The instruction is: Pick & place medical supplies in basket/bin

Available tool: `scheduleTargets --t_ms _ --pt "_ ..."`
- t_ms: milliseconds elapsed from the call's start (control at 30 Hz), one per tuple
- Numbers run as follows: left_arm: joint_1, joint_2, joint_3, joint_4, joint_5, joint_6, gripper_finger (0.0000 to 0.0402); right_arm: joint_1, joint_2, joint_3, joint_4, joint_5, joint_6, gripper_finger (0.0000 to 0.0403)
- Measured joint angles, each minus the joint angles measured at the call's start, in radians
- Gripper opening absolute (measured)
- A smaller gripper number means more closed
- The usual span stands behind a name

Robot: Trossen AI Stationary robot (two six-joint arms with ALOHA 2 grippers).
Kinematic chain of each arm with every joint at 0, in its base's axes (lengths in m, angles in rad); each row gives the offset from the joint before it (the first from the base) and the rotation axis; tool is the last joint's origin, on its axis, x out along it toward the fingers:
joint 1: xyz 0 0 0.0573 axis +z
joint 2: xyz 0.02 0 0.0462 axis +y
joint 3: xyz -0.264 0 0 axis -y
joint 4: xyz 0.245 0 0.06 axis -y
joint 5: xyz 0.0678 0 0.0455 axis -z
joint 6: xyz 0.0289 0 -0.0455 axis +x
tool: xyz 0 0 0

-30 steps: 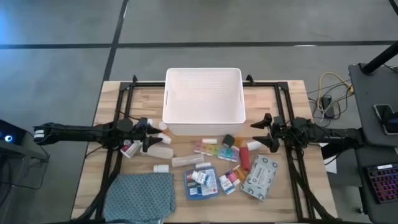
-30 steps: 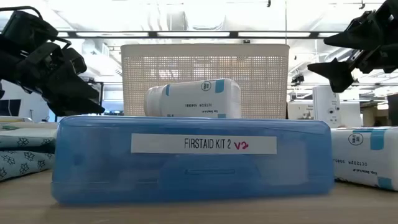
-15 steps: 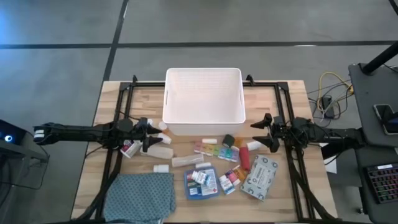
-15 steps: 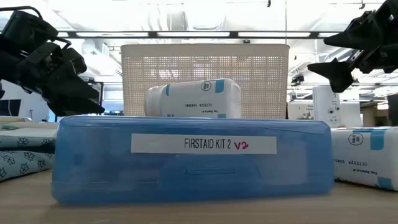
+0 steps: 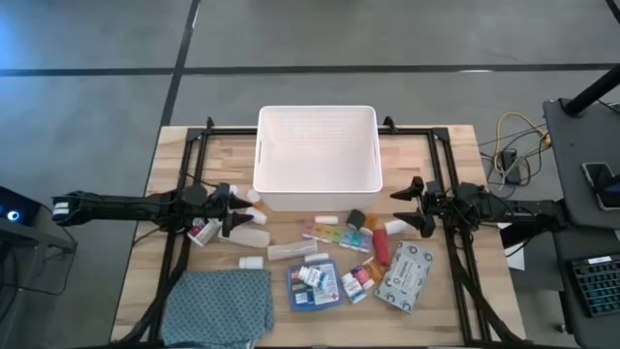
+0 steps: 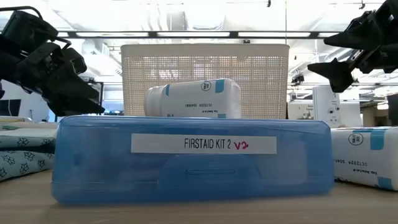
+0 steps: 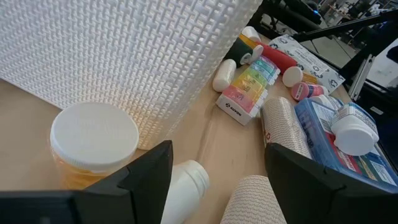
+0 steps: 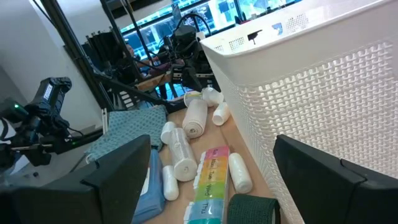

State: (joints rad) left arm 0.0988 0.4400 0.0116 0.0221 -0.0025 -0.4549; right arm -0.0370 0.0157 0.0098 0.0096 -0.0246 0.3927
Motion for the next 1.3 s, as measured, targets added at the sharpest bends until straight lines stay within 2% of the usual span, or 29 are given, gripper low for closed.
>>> scheduleTargets --t_ms 600,667,900,1133,1300 --pt "0.0 0.0 0.0 0.0 0.0 0.0 0.0234 0.0 0.0 0.0 0.002 -0.001 0.02 0.0327" --pt "0.0 0.0 0.0 0.0 0.0 0.0 0.0234 0.0 0.0 0.0 0.005 -0.001 0.12 0.0327" --pt "0.0 0.0 0.0 0.0 0.0 0.0 0.0234 0.0 0.0 0.0 -0.003 0.03 0.664 0.0327" --pt "0.0 0.0 0.0 0.0 0.0 0.0 0.0234 0.0 0.012 0.0 0.024 0.086 0.767 0.0327" --pt "0.0 0.0 0.0 0.0 0.0 0.0 0.0234 0.008 0.017 0.0 0.124 0.027 0.854 0.0327"
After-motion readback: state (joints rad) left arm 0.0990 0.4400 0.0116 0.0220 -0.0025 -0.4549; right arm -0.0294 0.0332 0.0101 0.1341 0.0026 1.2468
